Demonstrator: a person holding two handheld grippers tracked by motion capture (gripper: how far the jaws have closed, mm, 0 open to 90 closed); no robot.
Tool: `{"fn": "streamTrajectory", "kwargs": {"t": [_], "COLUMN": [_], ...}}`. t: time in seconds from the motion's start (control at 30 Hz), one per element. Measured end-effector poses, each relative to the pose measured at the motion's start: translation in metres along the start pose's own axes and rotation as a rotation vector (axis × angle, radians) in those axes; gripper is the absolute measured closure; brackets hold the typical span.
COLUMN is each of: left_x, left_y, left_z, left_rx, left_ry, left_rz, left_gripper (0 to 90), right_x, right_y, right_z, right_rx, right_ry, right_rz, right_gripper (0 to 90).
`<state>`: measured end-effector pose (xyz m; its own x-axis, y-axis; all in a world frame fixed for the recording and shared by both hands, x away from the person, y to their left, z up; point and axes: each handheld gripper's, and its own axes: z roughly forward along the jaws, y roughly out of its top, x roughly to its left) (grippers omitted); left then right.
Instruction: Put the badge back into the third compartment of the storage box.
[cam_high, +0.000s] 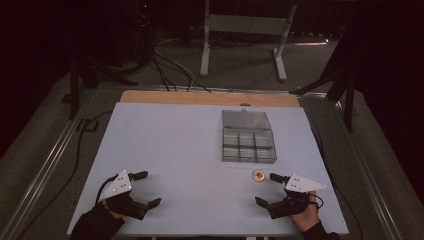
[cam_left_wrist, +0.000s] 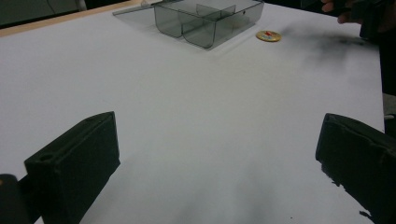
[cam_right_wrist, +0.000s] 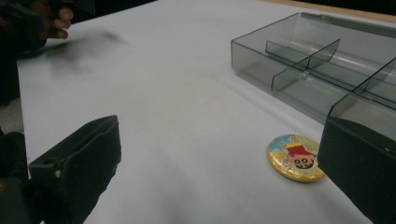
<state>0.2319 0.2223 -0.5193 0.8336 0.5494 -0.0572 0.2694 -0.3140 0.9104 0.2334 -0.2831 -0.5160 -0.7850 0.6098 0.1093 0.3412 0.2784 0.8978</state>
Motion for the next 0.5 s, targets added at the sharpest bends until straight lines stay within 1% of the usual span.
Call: {"fn": "streamTrajectory", "kwargs": {"t": [0.23, 0.37, 0.4, 0.43, 0.47, 0.5], "left_x": [-0.0013, -0.0022, -0.0026, -0.0029, -0.0032, -0.0033], "left_y": [0.0002, 0.0007, 0.0006, 0.0005, 0.0008, 0.0010], "left_z": [0.0011, 0.0010, 0.0011, 0.0010, 0.0011, 0.0011], "left_rx": [0.005, 0.002, 0.002, 0.004, 0.008, 0.005], "left_ry": [-0.009, -0.017, -0.017, -0.020, -0.021, -0.022], "left_rz": [0.005, 0.007, 0.007, 0.010, 0.012, 0.014], "left_gripper": [0.0, 0.0, 0.0, 0.0, 0.0, 0.0], "right_x": [0.0018, 0.0059, 0.0066, 0.0066, 0.0088, 0.0088], "right_y": [0.0004, 0.0022, 0.0027, 0.0027, 0.0039, 0.0039], "right_z": [0.0025, 0.0028, 0.0030, 0.0030, 0.0033, 0.0033], "right_rx": [0.018, 0.022, 0.020, 0.020, 0.022, 0.022], "right_ry": [0.011, 0.023, 0.033, 0.033, 0.051, 0.051], "right_rz": [-0.012, -0.024, -0.025, -0.025, -0.026, -0.026], "right_gripper": [0.0, 0.0, 0.0, 0.0, 0.0, 0.0]}}
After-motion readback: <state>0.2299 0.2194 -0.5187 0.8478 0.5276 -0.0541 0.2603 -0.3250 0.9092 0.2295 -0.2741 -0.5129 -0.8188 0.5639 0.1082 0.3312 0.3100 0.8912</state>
